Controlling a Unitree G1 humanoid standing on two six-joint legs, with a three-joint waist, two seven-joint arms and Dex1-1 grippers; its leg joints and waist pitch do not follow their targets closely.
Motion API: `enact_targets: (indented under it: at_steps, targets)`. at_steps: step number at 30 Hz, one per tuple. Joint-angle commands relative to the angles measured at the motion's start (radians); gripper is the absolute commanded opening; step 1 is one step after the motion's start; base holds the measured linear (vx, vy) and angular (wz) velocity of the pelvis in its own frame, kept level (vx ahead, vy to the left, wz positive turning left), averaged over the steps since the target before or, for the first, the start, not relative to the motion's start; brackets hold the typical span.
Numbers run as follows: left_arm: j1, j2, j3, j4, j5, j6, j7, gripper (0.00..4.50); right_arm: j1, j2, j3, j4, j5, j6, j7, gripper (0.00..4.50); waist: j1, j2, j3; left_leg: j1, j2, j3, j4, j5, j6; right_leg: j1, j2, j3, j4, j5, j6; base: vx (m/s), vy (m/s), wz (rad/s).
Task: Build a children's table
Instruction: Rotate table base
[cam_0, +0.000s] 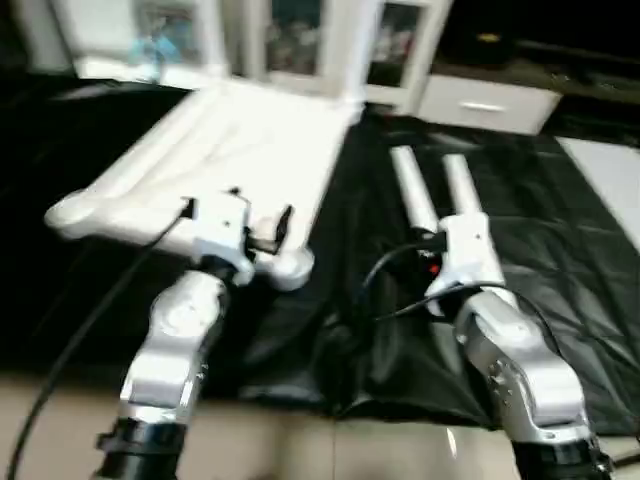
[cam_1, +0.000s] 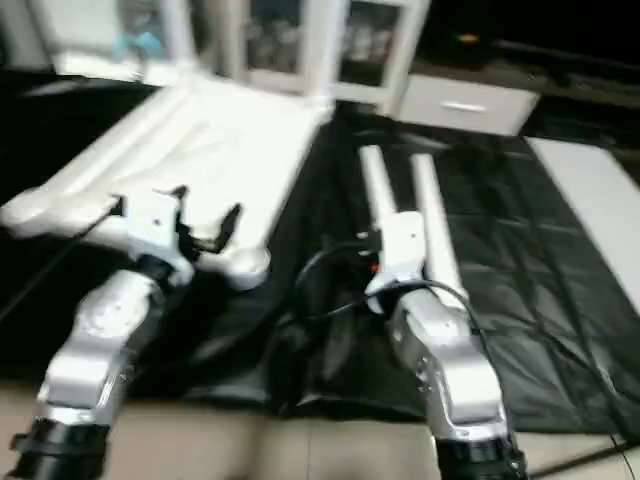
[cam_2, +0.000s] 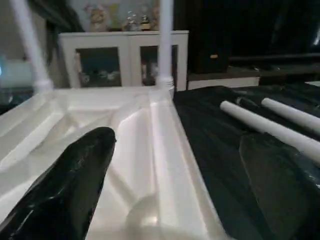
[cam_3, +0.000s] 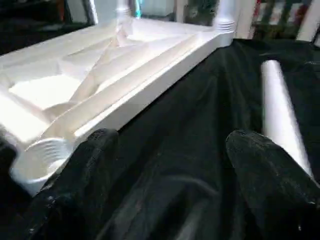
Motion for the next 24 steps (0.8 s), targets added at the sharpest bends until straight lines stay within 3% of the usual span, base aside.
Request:
enact_targets:
  at_steps: [1, 2, 3, 4, 5, 6, 7, 8, 9, 10, 11, 12, 13, 14, 15, 16, 17, 18, 19, 20, 21, 22, 24]
  targets:
    - [-0.003, -0.008, -0.013, -0.009, 0.002, 0.004, 0.0, 4.44, 0.001, -0.01, -0.012, 0.0, -0.004, 0.011, -0.004, 3.73, 0.017, -0.003, -0.069, -0.009, -0.056, 0.012, -0.03, -0.316, -0.038, 0.065, 0.003, 0.074, -0.078, -0.176, -0.279, 0.173, 0.004, -0.64]
    - [-0.002, -0.008, -0.013, -0.009, 0.002, 0.004, -0.001, 4.44, 0.002, -0.01, -0.013, -0.001, -0.006, 0.009, -0.005, 3.73, 0.042, -0.005, -0.08, -0.055, -0.087, -0.002, 0.0, -0.226, -0.051, 0.126, 0.012, 0.131, -0.074, -0.075, -0.291, 0.199, -0.004, -0.63]
    - [-0.001, -0.008, -0.013, -0.01, 0.001, 0.004, -0.002, 4.44, 0.005, -0.007, -0.015, -0.003, -0.008, 0.009, -0.01, 3.73, 0.065, -0.006, -0.09, -0.108, -0.102, -0.034, 0.037, -0.149, -0.078, 0.18, 0.02, 0.183, -0.054, 0.108, -0.296, 0.141, 0.026, -0.64]
    - [0.001, -0.008, -0.013, -0.012, 0.002, 0.004, -0.002, 4.44, 0.008, 0.001, -0.024, -0.008, -0.005, 0.011, -0.02, 3.73, 0.079, 0.003, -0.094, -0.126, -0.099, -0.052, 0.05, -0.113, -0.104, 0.191, 0.026, 0.202, -0.042, 0.228, -0.29, 0.141, 0.026, -0.64]
    - [0.005, -0.01, -0.012, -0.014, -0.002, 0.007, -0.004, 4.44, 0.013, 0.014, -0.041, -0.015, 0.003, 0.022, -0.04, 3.73, 0.083, 0.028, -0.103, -0.117, -0.078, -0.071, 0.018, 0.007, -0.15, 0.175, 0.079, 0.172, 0.005, 0.468, -0.214, 0.081, 0.076, -0.58]
    - [0.006, -0.009, -0.012, -0.014, 0.001, 0.009, -0.003, 4.44, 0.013, 0.013, -0.042, -0.015, -0.005, 0.021, -0.049, 3.73, 0.018, 0.078, -0.092, 0.08, 0.034, -0.136, -0.046, 0.273, -0.117, -0.084, 0.097, 0.014, 0.107, 0.266, -0.077, 0.138, -0.058, -0.6]
    - [0.011, -0.012, -0.01, -0.012, -0.005, 0.0, -0.005, 4.44, 0.012, 0.01, -0.04, -0.015, -0.023, 0.019, -0.067, 3.73, -0.036, 0.016, -0.114, 0.131, 0.088, -0.22, -0.028, 0.453, 0.058, -0.126, 0.017, -0.015, 0.104, 0.128, -0.055, 0.138, -0.058, -0.6]
    - [0.011, -0.012, -0.01, -0.012, -0.005, 0.0, -0.005, 4.44, 0.012, 0.01, -0.04, -0.015, -0.023, 0.019, -0.067, 3.73, -0.039, 0.002, -0.115, 0.137, 0.082, -0.222, 0.029, 0.549, 0.257, -0.163, -0.09, -0.001, 0.063, 0.071, -0.085, 0.152, -0.164, -0.38]
    - [0.015, -0.012, -0.013, -0.017, -0.006, 0.001, -0.01, 4.44, 0.003, 0.002, -0.037, -0.012, -0.045, 0.041, -0.092, 3.73, -0.015, -0.059, -0.108, -0.033, -0.11, -0.114, 0.084, 0.413, 0.264, 0.007, -0.066, 0.061, 0.014, 0.316, -0.137, 0.069, -0.047, 0.11]
    - [0.015, -0.012, -0.014, -0.018, -0.008, 0.005, -0.012, 4.44, -0.006, -0.006, -0.032, -0.01, -0.053, 0.053, -0.093, 3.73, 0.038, -0.057, -0.11, -0.154, -0.103, -0.15, 0.174, 0.125, 0.228, 0.123, -0.197, 0.184, -0.034, 0.493, -0.291, 0.069, -0.047, 0.11]
    - [0.015, -0.01, -0.016, -0.019, -0.011, 0.006, -0.019, 4.44, -0.013, -0.012, -0.028, -0.012, -0.053, 0.068, -0.091, 3.73, 0.037, -0.058, -0.116, -0.18, -0.08, -0.174, 0.175, 0.135, 0.181, 0.134, -0.196, 0.174, 0.003, 0.746, -0.335, 0.059, 0.058, 0.19]
    - [0.015, -0.008, -0.018, -0.02, -0.011, 0.006, -0.024, 4.44, -0.02, -0.015, -0.032, -0.015, -0.044, 0.09, -0.088, 3.73, 0.035, -0.057, -0.104, -0.185, -0.087, -0.165, 0.105, 0.233, 0.084, 0.111, -0.097, 0.084, 0.05, 1.154, -0.297, -0.058, 0.058, 0.01]
    - [0.016, -0.005, -0.022, -0.021, -0.014, 0.007, -0.035, 4.44, -0.029, -0.017, -0.042, -0.017, -0.027, 0.122, -0.083, 3.73, 0.022, -0.051, -0.097, -0.165, -0.097, -0.151, 0.063, 0.307, 0.056, 0.077, -0.039, 0.035, 0.054, 1.187, -0.238, -0.058, 0.058, 0.01]
    - [0.019, -0.001, -0.026, -0.024, -0.019, 0.012, -0.047, 4.44, -0.035, -0.019, -0.051, -0.015, -0.015, 0.142, -0.079, 3.73, 0.002, -0.001, -0.098, -0.144, -0.077, -0.151, 0.02, 0.412, 0.042, 0.058, -0.009, -0.002, 0.046, 0.968, -0.184, -0.178, 0.017, -0.12]
    - [0.023, 0.003, -0.03, -0.027, -0.023, 0.017, -0.058, 4.44, -0.04, -0.021, -0.061, -0.012, -0.004, 0.157, -0.073, 3.73, -0.008, 0.005, -0.093, -0.144, -0.052, -0.156, 0.02, 0.408, 0.044, 0.047, -0.008, -0.004, 0.039, 0.812, -0.167, -0.069, 0.0, 0.02]
    - [0.029, 0.009, -0.036, -0.03, -0.022, 0.02, -0.066, 4.49, -0.045, -0.025, -0.069, -0.008, 0.004, 0.163, -0.065, 3.9, -0.013, 0.019, -0.094, -0.101, 0.002, -0.16, 0.019, 0.305, 0.028, 0.018, -0.044, 0.001, 0.01, 0.427, -0.194, -0.069, 0.0, 0.02]
    - [0.034, 0.016, -0.041, -0.033, -0.02, 0.024, -0.073, 4.49, -0.05, -0.029, -0.075, -0.003, 0.01, 0.168, -0.055, 3.9, -0.016, 0.012, -0.092, -0.104, 0.003, -0.154, 0.012, 0.254, 0.02, 0.024, -0.048, 0.004, -0.003, 0.356, -0.202, 0.0, 0.0, 0.0]
    - [0.039, 0.022, -0.046, -0.036, -0.018, 0.036, -0.084, 4.5, -0.061, -0.046, -0.069, 0.01, 0.007, 0.17, -0.039, 4.0, -0.011, 0.013, -0.088, -0.098, 0.004, -0.146, 0.008, 0.182, 0.007, 0.019, -0.052, 0.004, -0.01, 0.286, -0.207, -0.051, 0.022, 0.16]
    - [0.042, 0.027, -0.049, -0.038, -0.017, 0.046, -0.093, 4.5, -0.069, -0.06, -0.064, 0.02, 0.005, 0.171, -0.027, 4.1, -0.01, 0.003, -0.08, -0.097, 0.001, -0.134, 0.0, 0.052, -0.007, 0.02, -0.056, 0.01, -0.025, 0.171, -0.204, -0.051, 0.022, 0.16]
    - [0.042, 0.033, -0.053, -0.037, -0.016, 0.054, -0.105, 4.5, -0.08, -0.071, -0.062, 0.035, 0.01, 0.184, -0.015, 4.19, -0.002, 0.002, -0.078, -0.094, -0.002, -0.122, -0.008, -0.03, -0.01, 0.017, -0.06, 0.013, -0.034, 0.08, -0.197, -0.062, 0.028, 0.16]
    - [0.038, 0.054, -0.063, -0.036, -0.027, 0.071, -0.143, 4.5, -0.106, -0.083, -0.062, 0.065, 0.012, 0.213, -0.002, 4.34, -0.001, 0.003, -0.077, -0.096, -0.002, -0.118, -0.01, -0.054, -0.011, 0.016, -0.061, 0.014, -0.036, 0.047, -0.192, -0.066, 0.019, 0.1]
    - [0.034, 0.069, -0.071, -0.035, -0.035, 0.081, -0.169, 4.5, -0.125, -0.09, -0.064, 0.087, 0.014, 0.235, 0.005, 4.34, -0.001, 0.004, -0.069, -0.098, -0.003, -0.114, -0.019, -0.123, -0.017, 0.008, -0.065, 0.013, -0.045, -0.062, -0.168, -0.066, 0.019, 0.1]
    - [0.024, 0.1, -0.086, -0.029, -0.04, 0.083, -0.215, 4.5, -0.156, -0.103, -0.059, 0.125, 0.011, 0.257, 0.018, 4.44, -0.005, 0.002, -0.065, -0.101, -0.003, -0.112, -0.025, -0.188, -0.023, 0.002, -0.07, 0.014, -0.053, -0.177, -0.148, -0.06, 0.015, 0.03]
